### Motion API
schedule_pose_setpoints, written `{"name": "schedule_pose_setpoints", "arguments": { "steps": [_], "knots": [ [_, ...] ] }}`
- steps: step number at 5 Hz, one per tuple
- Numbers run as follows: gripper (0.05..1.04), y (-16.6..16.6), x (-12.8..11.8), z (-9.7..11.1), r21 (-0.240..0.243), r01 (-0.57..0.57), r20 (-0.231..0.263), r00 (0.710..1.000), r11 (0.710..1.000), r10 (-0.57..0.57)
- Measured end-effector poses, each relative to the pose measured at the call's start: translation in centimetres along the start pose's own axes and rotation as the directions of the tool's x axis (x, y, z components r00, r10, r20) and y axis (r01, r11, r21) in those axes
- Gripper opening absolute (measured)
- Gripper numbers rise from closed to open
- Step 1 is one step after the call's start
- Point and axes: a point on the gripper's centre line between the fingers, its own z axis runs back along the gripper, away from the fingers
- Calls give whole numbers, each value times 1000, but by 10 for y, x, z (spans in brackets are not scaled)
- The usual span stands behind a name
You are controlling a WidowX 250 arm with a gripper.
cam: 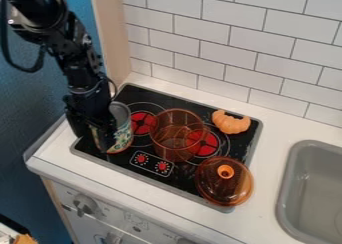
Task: Move the object the the top left of the stove
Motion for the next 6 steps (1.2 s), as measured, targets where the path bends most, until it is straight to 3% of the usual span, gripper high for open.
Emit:
{"name": "schedule_pose_setpoints", "arguments": {
  "steps": [1,6],
  "knots": [
    [1000,2,18,-6,7,1,-15,1000,1000,-1],
    [999,14,106,1,48,54,78,995,997,-57]
  ]
}}
